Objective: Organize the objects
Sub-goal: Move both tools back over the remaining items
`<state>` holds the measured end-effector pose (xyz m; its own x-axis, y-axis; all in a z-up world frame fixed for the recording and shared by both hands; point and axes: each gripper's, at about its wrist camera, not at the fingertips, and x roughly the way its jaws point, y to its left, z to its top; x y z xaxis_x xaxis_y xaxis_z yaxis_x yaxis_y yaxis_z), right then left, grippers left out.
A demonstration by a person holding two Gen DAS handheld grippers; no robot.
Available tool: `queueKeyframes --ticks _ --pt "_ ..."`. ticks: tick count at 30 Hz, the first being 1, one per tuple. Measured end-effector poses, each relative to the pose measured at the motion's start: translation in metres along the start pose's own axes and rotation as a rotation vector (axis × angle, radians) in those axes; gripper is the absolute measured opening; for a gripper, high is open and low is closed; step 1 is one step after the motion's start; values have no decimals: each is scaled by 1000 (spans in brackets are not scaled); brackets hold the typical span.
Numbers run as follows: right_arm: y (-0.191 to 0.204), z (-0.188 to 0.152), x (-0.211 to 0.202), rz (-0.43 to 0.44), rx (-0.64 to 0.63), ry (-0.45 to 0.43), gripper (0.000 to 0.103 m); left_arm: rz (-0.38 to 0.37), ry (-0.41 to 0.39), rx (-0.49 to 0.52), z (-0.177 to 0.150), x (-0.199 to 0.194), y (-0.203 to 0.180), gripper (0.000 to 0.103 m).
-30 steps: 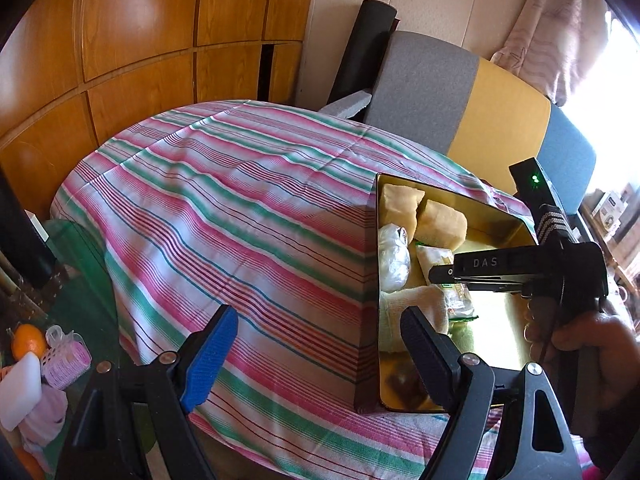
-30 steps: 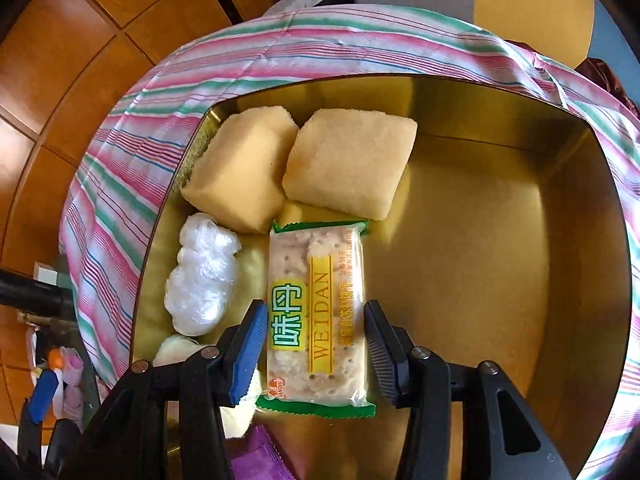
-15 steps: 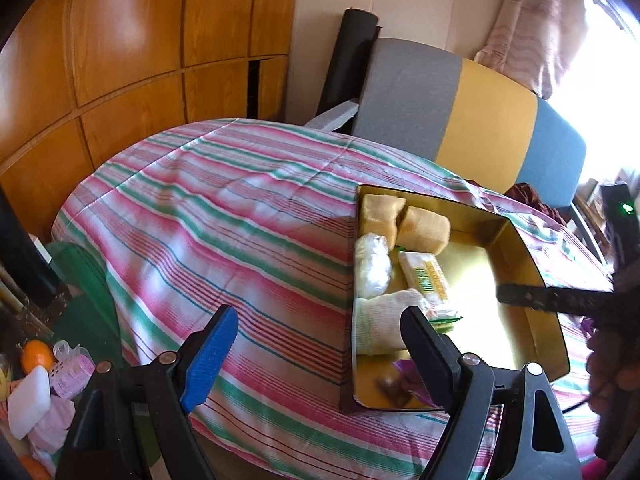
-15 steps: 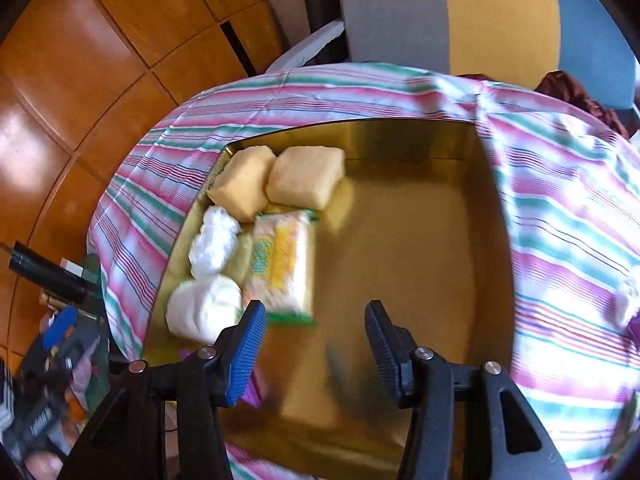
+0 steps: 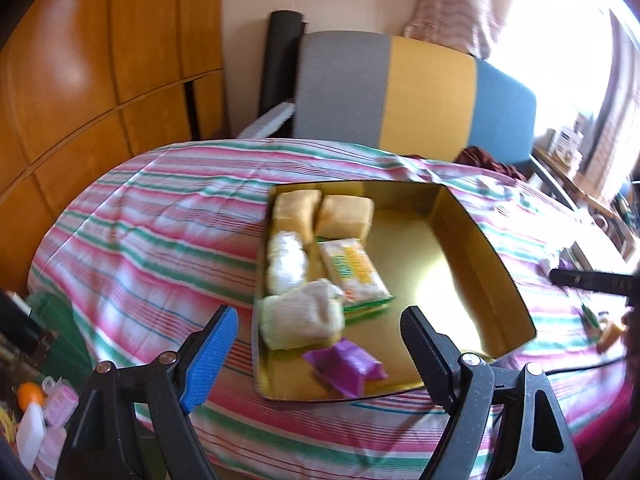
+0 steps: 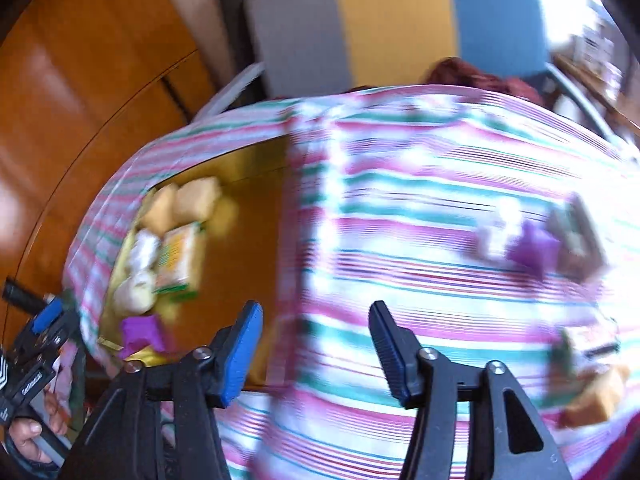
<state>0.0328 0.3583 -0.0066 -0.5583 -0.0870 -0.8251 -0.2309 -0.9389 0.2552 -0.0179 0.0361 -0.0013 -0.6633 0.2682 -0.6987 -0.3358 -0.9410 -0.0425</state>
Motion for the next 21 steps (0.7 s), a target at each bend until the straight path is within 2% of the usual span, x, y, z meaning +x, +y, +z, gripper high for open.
queueKeyframes --ticks 6,13,18,21 --pt "-85 -12 -35 -131 181 -52 67 -53 1 92 7 3 -38 85" --pt "-177 -43 -80 -251 438 -158 69 -137 -1 214 16 10 -95 85" --pt "-219 -62 -97 -258 583 -242 69 -213 10 297 23 19 -143 85" --pt "-238 -73 -98 -189 681 -273 69 -261 25 340 24 25 -172 85"
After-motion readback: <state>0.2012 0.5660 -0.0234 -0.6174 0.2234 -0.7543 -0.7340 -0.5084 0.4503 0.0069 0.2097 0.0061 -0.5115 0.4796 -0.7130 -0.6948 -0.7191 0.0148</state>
